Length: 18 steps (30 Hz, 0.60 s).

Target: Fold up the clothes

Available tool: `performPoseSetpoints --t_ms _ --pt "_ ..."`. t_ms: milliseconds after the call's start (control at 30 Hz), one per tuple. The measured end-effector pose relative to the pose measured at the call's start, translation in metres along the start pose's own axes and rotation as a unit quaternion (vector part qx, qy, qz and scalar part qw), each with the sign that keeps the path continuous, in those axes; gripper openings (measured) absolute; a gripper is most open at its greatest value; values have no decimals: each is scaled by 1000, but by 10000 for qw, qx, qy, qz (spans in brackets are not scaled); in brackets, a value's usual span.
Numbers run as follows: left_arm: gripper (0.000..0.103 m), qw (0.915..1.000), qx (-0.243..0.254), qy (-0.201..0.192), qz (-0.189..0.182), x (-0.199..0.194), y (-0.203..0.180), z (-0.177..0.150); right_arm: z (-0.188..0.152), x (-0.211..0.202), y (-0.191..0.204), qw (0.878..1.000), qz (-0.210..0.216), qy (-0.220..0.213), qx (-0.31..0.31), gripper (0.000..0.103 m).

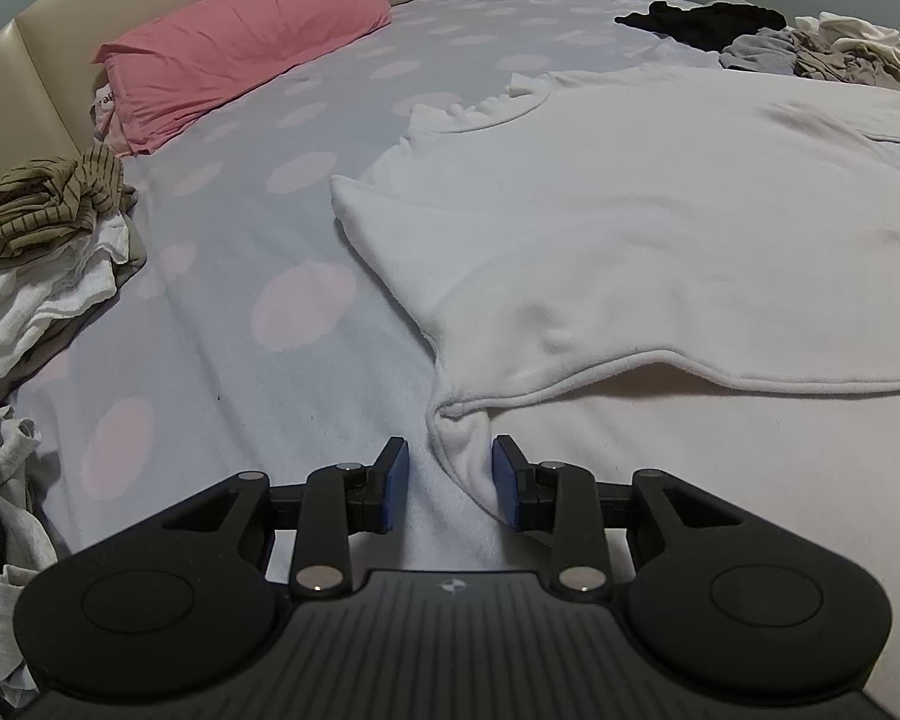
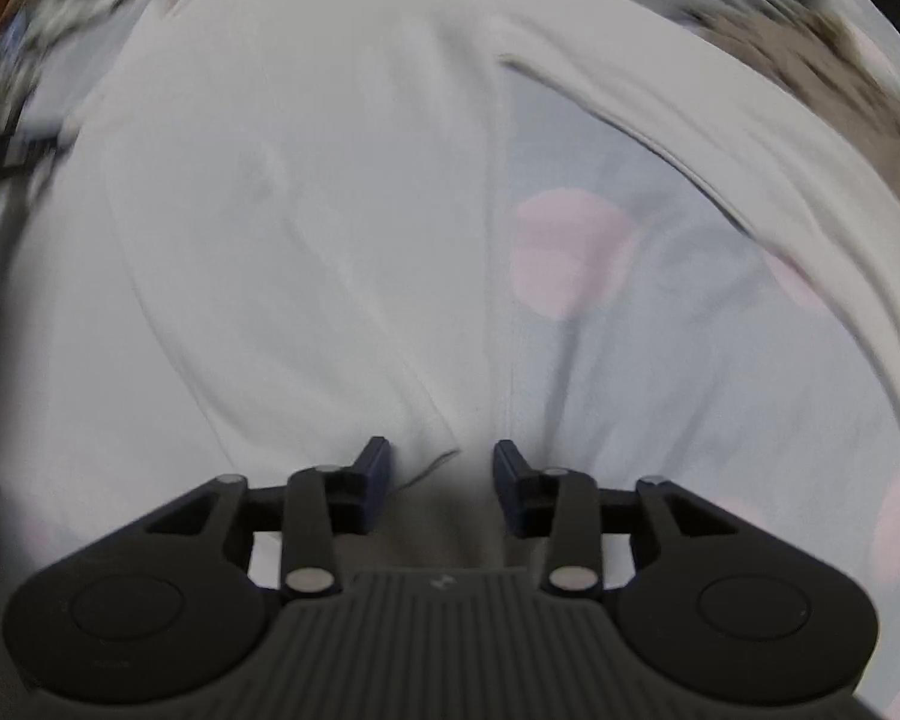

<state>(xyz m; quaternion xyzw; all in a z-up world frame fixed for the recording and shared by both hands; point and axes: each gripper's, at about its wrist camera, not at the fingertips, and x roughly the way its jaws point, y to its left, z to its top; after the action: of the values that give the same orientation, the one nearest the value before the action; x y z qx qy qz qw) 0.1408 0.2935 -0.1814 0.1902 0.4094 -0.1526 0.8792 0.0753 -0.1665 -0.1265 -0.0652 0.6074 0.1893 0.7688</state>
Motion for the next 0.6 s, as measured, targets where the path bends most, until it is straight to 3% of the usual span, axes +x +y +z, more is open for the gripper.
performPoseSetpoints --t_ms 100,267,367,433,600 --pt "29 10000 -31 13 4 -1 0 0 -12 -6 -1 9956 249 128 896 42" --pt "29 10000 -39 13 24 1 -2 1 -29 3 26 9897 631 321 1243 41" --pt "29 10000 -49 15 36 1 -2 1 -25 17 34 9901 399 348 1299 39" --pt "29 10000 -42 3 47 0 -2 1 -24 21 34 9888 351 302 1421 7" --pt "24 10000 -23 -60 20 -2 -2 -2 -24 4 27 9876 298 152 1535 5"
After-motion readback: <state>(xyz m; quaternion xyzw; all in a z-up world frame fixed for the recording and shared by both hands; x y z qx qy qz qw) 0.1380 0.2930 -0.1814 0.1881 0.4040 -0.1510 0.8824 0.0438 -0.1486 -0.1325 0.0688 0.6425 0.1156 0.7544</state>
